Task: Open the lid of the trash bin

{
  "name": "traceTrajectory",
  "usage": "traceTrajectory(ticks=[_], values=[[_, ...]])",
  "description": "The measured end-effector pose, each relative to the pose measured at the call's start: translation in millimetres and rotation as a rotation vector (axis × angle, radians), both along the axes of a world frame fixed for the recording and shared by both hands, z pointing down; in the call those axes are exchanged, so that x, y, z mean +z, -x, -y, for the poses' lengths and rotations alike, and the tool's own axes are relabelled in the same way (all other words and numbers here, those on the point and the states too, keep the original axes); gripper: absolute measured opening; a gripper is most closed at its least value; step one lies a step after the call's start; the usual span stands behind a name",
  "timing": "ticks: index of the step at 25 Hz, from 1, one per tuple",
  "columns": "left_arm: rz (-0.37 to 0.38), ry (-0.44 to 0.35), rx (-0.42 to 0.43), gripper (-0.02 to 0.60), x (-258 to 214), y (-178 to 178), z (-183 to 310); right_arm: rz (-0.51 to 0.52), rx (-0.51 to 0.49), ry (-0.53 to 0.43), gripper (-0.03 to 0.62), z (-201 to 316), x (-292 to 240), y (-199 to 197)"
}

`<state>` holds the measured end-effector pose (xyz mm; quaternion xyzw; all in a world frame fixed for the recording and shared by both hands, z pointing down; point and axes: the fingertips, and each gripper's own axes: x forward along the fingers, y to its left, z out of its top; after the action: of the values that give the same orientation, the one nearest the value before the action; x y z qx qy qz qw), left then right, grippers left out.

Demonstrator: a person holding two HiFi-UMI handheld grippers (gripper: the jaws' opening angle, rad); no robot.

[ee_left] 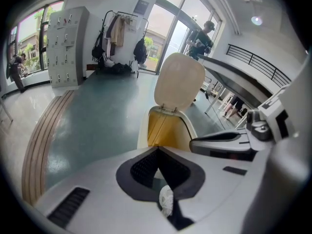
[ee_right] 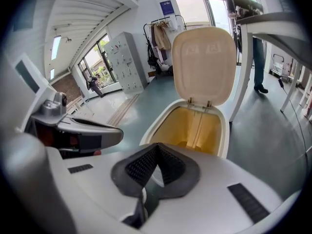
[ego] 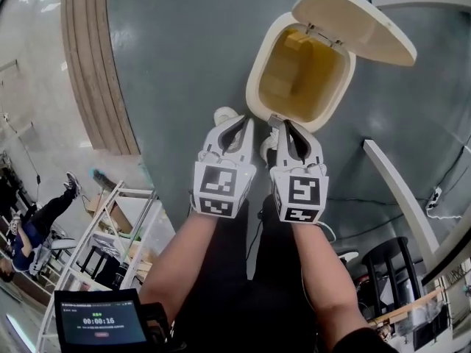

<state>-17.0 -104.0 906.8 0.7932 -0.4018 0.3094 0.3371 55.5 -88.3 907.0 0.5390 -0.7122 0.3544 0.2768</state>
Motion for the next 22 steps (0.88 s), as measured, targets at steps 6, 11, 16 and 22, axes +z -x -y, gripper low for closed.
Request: traceTrajectory(ticks=[6, 11, 16, 22], values=[[-0.050, -0.146, 0.008, -0.002, -80, -27, 49, 0.036, 0.009, -0.141, -0.002, 43, -80, -9], [-0.084, -0.269, -0.028, -0.002, -173, -32, 85, 0.031, -0.029, -0.273, -0.002, 73, -177, -13], [-0.101, -0.362, -0.048, -0.002, -259, -32, 110, 0.031, -0.012, -0.360, -0.002, 87, -255, -17], [-0.077, -0.403, -0.071, -0.002, -307, -32, 125, 0.032, -0.058, -0.416, -0.002, 97, -303, -16]])
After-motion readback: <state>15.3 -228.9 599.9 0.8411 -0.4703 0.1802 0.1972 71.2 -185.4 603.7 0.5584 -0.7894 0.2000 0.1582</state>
